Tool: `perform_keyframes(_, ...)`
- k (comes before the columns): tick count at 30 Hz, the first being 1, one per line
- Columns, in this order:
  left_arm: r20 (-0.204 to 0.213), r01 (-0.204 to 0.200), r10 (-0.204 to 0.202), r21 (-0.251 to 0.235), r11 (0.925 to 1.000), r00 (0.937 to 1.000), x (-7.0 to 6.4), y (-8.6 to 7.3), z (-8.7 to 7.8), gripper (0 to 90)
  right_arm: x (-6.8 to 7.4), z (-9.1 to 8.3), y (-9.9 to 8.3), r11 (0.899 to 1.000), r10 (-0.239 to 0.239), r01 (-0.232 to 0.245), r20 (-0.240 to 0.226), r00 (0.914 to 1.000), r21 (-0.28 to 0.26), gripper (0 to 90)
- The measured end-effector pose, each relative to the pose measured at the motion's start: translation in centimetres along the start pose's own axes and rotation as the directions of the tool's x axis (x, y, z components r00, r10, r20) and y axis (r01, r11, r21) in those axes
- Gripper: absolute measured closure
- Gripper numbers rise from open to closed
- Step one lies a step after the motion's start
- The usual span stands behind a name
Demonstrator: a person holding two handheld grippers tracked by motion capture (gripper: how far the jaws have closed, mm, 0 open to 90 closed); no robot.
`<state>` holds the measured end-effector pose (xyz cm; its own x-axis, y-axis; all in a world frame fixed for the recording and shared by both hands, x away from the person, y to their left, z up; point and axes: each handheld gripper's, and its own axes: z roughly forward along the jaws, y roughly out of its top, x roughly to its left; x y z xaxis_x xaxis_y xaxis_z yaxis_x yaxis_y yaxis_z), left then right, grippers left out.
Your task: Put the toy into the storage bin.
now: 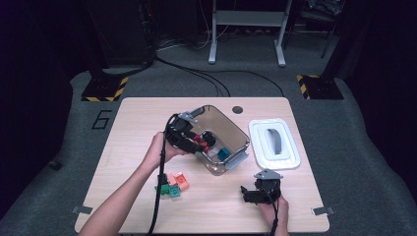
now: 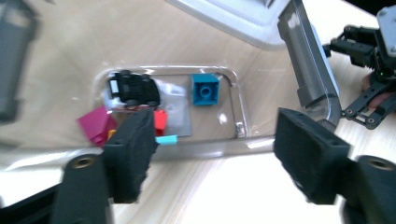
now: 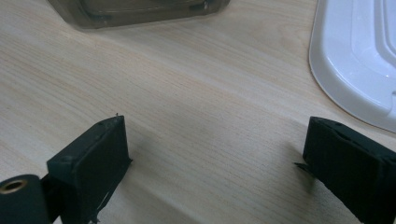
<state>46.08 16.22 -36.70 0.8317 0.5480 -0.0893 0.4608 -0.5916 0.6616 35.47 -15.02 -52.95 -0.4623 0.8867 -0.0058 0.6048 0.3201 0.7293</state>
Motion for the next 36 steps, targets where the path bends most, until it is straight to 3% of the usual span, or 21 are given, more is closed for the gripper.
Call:
perform_keyframes(6, -0.069, 0.025, -0.028, -0.048, 0.9986, 0.9972, 0.3, -2.1, -2.7, 17.6, 0.0, 0.0, 0.0, 1.0, 0.001, -0.001, 0.0, 1.0, 0.0, 5.9)
perform_keyframes(8, -0.094, 0.042, -0.049, -0.072, 0.9965, 0.9944, 0.8, -3.7, -3.8, 16.4, 0.0, 0.0, 0.0, 1.0, 0.0, 0.0, 0.001, 1.0, 0.0, 6.0)
perform_keyframes(11, -0.123, 0.057, -0.066, -0.074, 0.9956, 0.9902, 1.1, -5.2, -4.3, 15.9, 0.0, 0.0, 0.0, 1.0, 0.0, 0.0, 0.0, 1.0, 0.0, 5.9)
perform_keyframes(13, -0.121, 0.073, -0.081, -0.064, 0.9952, 0.9893, 1.6, -6.7, -4.4, 15.9, 0.0, 0.0, 0.0, 1.0, 0.001, -0.001, 0.0, 1.0, 0.0, 6.0)
perform_keyframes(14, -0.121, 0.073, -0.081, -0.064, 0.9952, 0.9893, 1.6, -6.7, -4.4, 15.8, 0.0, 0.0, 0.0, 1.0, 0.001, -0.001, 0.0, 1.0, 0.0, 6.0)
perform_keyframes(16, -0.14, 0.095, -0.1, -0.046, 0.9944, 0.985, 2.2, -8.6, -4.1, 15.8, 0.0, 0.0, 0.0, 1.0, 0.001, -0.001, 0.0, 1.0, 0.0, 6.0)
perform_keyframes(22, -0.143, 0.167, -0.167, -0.018, 0.9859, 0.9754, 3.2, -12.9, -2.8, 16.0, 0.0, 0.0, 0.0, 1.0, 0.0, 0.0, 0.0, 1.0, 0.0, 6.0)
perform_keyframes(26, -0.147, 0.199, -0.199, -0.016, 0.9799, 0.9689, 3.5, -14.8, -1.9, 17.1, 0.0, 0.0, 0.0, 1.0, 0.0, 0.0, 0.0, 1.0, 0.0, 6.0)
perform_keyframes(31, -0.149, 0.209, -0.204, 0.018, 0.9778, 0.9676, 3.6, -16.4, -0.7, 19.6, 0.0, 0.0, 0.0, 1.0, 0.0, 0.0, 0.001, 1.0, 0.0, 6.0)
perform_keyframes(36, -0.153, 0.233, -0.224, 0.039, 0.9717, 0.9624, 3.6, -17.6, 0.2, 20.5, 0.0, 0.0, 0.0, 1.0, 0.0, 0.0, 0.001, 1.0, 0.0, 6.0)
